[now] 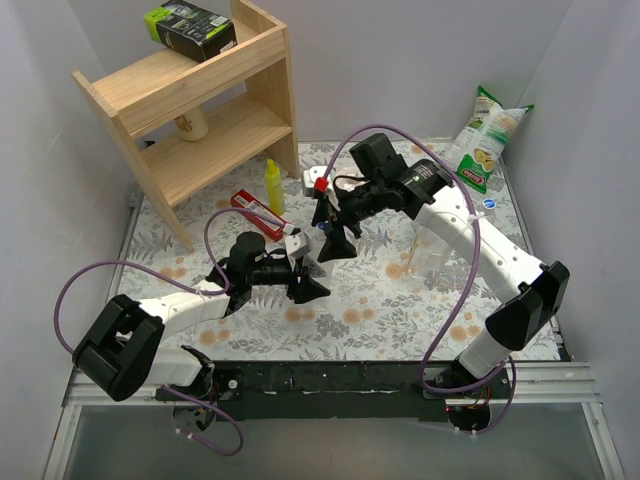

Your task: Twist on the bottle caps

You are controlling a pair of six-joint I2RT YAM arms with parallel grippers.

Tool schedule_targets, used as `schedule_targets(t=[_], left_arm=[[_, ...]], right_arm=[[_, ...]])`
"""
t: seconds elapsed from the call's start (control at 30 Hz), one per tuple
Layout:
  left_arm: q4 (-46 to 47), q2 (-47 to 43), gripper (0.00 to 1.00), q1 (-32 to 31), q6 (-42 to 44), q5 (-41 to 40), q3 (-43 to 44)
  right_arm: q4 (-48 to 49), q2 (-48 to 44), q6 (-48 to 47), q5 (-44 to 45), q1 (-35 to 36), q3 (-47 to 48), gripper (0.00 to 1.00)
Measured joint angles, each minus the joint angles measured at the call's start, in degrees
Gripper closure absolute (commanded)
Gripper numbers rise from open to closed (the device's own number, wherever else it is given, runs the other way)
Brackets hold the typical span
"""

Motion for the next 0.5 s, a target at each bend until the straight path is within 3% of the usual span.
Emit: schedule_targets(t=[0.5], left_arm=[[3.89,-0.13,1.0,2.14,-6.14,1.55,0.37]], right_arm=[[3.96,-9.33,-1.33,9.6,-0.74,-8.2,0.07]])
